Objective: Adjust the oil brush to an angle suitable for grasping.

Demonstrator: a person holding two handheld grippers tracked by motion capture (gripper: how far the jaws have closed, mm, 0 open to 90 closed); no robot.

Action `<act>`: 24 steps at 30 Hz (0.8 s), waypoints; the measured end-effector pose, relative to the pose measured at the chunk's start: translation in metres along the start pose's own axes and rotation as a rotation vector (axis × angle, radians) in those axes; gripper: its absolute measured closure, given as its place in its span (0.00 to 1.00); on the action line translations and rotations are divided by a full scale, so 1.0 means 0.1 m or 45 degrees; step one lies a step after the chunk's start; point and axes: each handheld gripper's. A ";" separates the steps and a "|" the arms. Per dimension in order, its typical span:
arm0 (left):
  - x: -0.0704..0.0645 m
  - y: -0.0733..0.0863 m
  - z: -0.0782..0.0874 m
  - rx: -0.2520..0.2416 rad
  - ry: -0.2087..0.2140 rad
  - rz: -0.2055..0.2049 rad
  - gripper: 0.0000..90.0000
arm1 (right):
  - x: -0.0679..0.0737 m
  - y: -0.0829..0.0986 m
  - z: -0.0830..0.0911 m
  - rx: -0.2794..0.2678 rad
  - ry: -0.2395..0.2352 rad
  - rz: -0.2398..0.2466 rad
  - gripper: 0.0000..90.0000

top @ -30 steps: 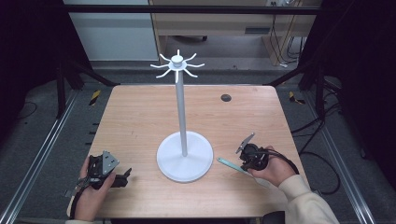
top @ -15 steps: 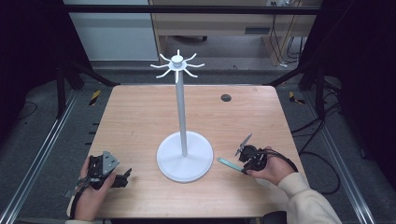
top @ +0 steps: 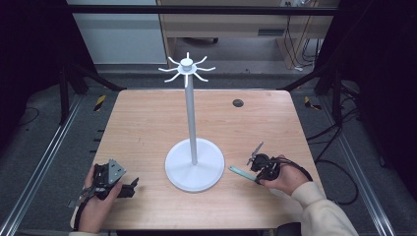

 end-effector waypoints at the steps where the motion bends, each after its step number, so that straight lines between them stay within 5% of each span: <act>1: 0.00 0.00 0.00 -0.001 0.000 0.002 0.03 | 0.00 0.00 0.00 0.004 -0.004 0.000 0.88; 24: 0.00 0.00 0.00 -0.001 0.000 0.001 0.03 | 0.00 -0.04 -0.02 0.035 -0.016 0.013 0.92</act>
Point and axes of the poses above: each handheld gripper's, and its own axes: z roughly backward along the jaws, y roughly out of its underside, x roughly to its left, and after that the axes turned 5 degrees about -y, right-handed
